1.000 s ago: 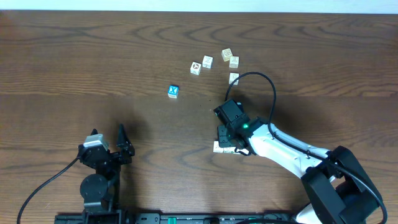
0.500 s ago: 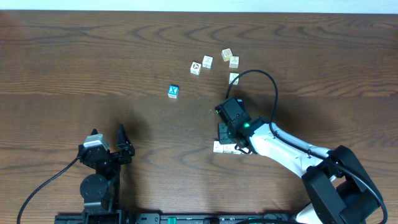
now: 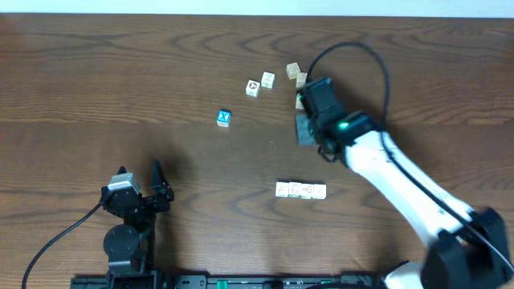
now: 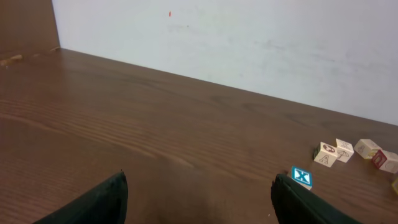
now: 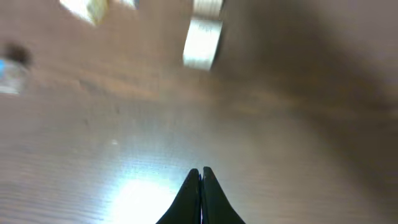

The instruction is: Lift 4 blocks

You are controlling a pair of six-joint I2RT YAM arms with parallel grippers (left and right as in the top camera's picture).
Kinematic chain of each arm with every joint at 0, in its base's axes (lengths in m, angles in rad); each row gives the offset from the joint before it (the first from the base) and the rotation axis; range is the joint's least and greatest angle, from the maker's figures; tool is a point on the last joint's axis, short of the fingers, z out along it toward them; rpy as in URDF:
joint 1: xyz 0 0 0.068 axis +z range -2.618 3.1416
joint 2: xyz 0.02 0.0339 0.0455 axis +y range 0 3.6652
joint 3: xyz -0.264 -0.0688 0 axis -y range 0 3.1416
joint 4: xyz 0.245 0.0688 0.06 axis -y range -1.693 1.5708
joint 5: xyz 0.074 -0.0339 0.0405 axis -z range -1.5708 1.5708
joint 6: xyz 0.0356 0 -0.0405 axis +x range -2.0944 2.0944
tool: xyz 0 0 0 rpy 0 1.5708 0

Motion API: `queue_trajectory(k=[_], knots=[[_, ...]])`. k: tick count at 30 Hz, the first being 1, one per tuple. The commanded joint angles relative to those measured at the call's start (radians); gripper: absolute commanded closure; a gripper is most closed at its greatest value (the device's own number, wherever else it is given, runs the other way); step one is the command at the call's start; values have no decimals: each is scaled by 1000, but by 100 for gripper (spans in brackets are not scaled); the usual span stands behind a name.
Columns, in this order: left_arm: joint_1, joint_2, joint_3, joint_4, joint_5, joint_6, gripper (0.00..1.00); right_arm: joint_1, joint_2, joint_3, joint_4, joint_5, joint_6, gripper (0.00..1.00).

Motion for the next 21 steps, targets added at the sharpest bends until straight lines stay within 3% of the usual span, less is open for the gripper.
queue_trajectory(k=[1,10,18,21], knots=[[-4,-1,-17,-41,-24,2,26,-20,-163,90,-14,104,-150,99],[-4,-1,-17,-41,-24,2,26,-19,-579,110,-186,149,-172,99],[-4,-1,-17,-41,-24,2,26,-19,-831,108,-566,248,18,99],[-4,-1,-17,-41,-25,2,26,-19,-853,97,-635,248,55,99]])
